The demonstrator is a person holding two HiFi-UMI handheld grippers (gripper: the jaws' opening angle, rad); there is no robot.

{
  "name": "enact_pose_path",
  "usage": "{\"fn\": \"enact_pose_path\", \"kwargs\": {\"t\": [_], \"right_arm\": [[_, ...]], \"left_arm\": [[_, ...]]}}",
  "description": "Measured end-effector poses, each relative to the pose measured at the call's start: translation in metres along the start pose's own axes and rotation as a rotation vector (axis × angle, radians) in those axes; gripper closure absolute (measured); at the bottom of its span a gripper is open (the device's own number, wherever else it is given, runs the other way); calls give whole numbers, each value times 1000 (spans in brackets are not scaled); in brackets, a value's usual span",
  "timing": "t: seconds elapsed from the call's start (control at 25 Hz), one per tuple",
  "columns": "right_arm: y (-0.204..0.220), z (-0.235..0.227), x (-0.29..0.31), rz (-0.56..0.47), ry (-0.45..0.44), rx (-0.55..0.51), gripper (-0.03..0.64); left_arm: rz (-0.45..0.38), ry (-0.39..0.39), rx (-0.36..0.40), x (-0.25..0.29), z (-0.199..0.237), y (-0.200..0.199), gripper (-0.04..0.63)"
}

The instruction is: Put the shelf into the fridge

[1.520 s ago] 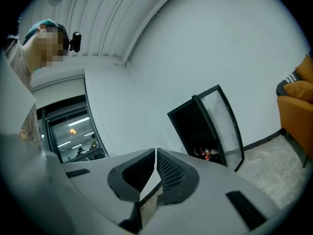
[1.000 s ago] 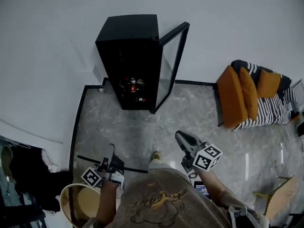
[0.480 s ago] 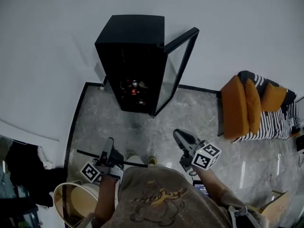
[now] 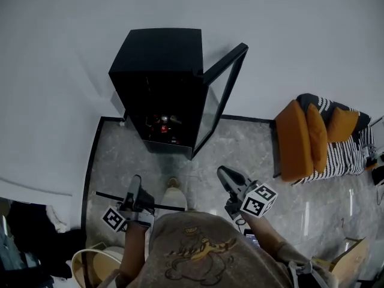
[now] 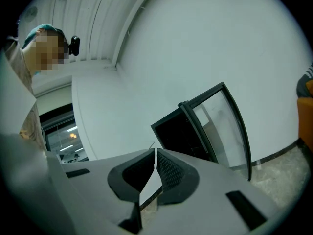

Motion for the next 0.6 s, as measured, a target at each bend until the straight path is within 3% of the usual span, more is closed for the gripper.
{"fn": "enact_pose_path", "kwargs": {"t": [0.6], "right_arm": [[-23,-42,58,4,40,26,589]], "left_arm": [[33,-15,-15,75,34,-40,578]]}}
Point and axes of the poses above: the fingertips, and each gripper's own axes: x forward along the fingers, z to its left, y out of its underside, the point moved 10 cm from there along -x, backward along the fingers, and after that the axes turned 10 degrees about -y, right-handed, at the moved point
